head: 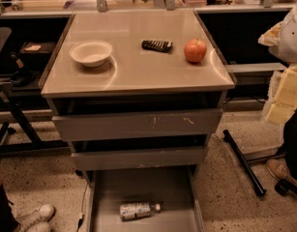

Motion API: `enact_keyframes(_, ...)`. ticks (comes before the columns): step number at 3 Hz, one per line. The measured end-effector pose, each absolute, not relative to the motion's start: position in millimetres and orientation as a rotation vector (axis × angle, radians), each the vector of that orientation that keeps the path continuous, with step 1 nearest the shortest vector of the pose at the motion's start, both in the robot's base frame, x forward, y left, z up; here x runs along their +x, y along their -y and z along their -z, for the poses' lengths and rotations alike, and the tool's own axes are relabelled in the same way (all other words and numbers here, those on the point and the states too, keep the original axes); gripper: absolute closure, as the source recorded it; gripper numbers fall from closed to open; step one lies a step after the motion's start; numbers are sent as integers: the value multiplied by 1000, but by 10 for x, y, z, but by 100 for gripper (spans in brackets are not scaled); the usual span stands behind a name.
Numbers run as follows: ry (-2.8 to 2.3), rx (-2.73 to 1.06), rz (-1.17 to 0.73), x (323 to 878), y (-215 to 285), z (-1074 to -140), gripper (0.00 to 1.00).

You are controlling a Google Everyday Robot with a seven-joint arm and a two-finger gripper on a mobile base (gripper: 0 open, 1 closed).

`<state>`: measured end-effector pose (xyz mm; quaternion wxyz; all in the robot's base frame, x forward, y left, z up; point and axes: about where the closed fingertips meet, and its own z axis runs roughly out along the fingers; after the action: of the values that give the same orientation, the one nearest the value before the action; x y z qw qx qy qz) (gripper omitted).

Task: Pick blue plastic bottle from bottom drawer and place on counter

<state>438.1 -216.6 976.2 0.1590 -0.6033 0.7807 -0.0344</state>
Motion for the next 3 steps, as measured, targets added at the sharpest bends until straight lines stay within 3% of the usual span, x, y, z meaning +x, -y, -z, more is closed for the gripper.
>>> enact_keyframes(3,-2211,-1776,-11,4326,1891,-9154,0)
